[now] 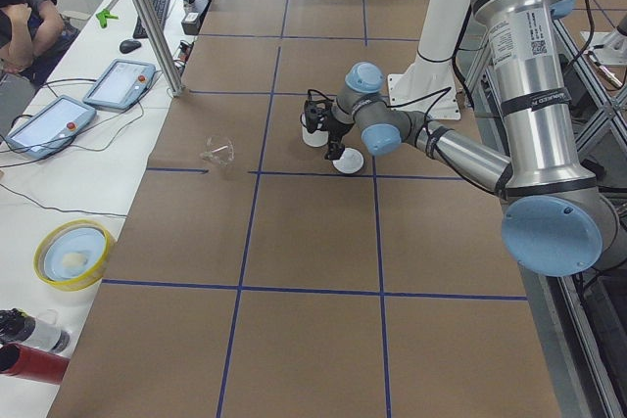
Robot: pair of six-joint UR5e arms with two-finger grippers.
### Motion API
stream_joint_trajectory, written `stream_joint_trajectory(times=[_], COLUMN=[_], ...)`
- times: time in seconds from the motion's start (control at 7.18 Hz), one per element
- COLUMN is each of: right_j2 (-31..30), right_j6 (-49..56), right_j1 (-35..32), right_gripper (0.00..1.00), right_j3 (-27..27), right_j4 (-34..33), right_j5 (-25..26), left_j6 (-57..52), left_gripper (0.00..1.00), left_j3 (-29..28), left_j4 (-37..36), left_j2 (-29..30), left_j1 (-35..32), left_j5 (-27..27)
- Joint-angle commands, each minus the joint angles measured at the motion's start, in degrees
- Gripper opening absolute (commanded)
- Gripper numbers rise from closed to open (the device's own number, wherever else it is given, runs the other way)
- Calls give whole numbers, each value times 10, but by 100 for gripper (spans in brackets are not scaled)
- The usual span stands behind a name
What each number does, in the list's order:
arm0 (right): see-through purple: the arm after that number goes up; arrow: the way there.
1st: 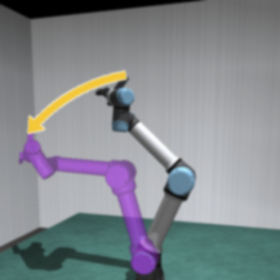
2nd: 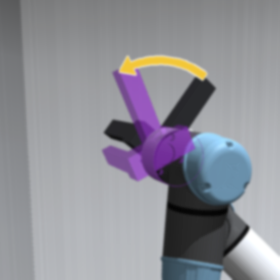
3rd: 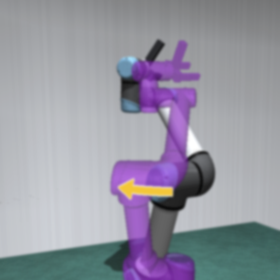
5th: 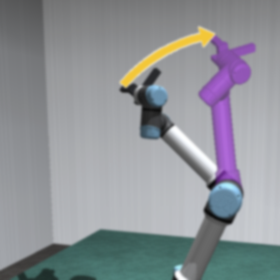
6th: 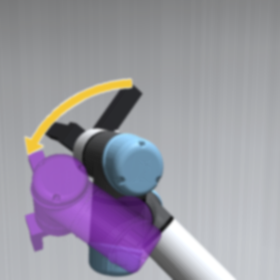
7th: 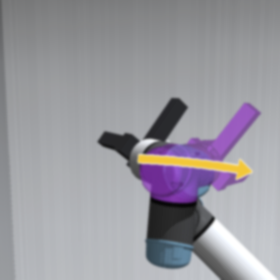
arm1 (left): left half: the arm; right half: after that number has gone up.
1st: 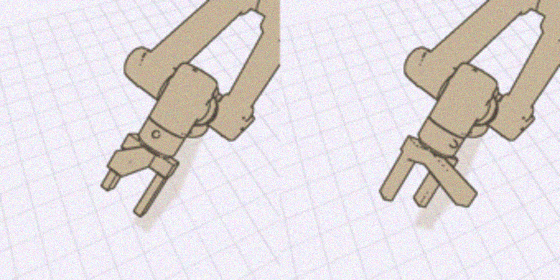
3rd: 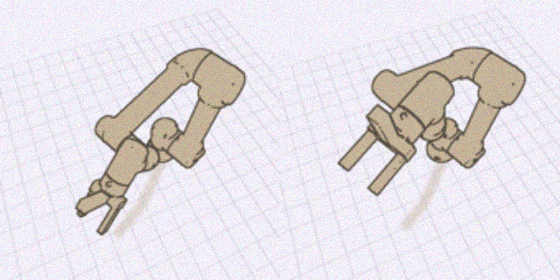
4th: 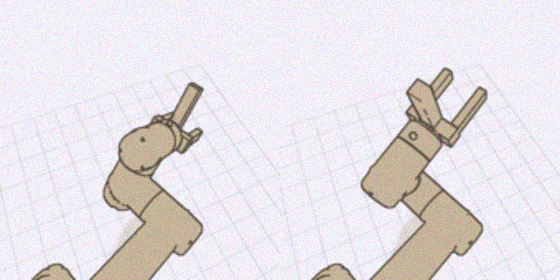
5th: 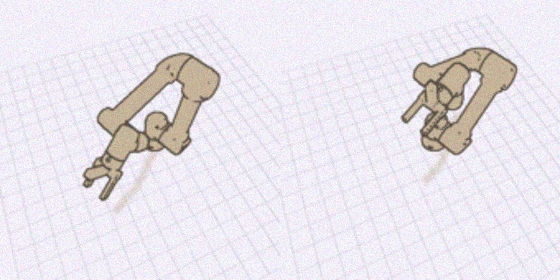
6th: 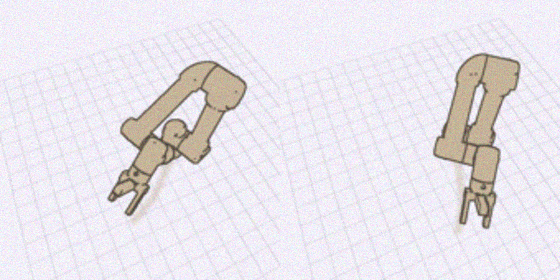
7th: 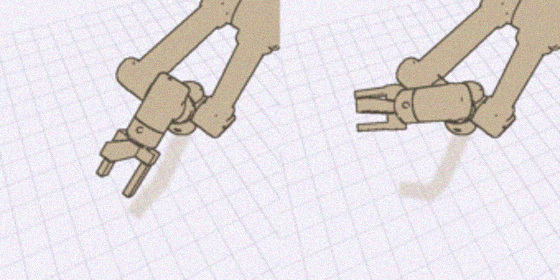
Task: Remove funnel from cup
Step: 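Move the left gripper to the white lid near the robot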
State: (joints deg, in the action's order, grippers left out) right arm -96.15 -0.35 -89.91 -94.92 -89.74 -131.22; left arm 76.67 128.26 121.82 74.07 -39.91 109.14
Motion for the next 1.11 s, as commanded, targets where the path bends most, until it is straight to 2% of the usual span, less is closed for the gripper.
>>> stream_joint_trajectory(times=[0.0,0.14,0.28,0.42,0.56,0.97], right_j2=[0,0,0,0,0,0], right_j6=[0,0,0,0,0,0], right_j1=[0,0,0,0,0,0], right_gripper=[100,100,100,100,100,100], right_j3=[0,0,1,0,0,0], right_j4=[0,0,0,0,0,0], right_j5=[0,0,0,0,0,0], left_j6=[2,3,12,34,43,60], left_gripper=[100,100,100,100,100,100], left_j3=[1,-11,-48,-89,-97,-106], left_j4=[-88,-164,-221,-231,-226,-210], left_j2=[39,101,177,218,218,209], left_j1=[61,71,72,86,109,141], left_j5=[-2,-1,-2,-8,-43,-50])
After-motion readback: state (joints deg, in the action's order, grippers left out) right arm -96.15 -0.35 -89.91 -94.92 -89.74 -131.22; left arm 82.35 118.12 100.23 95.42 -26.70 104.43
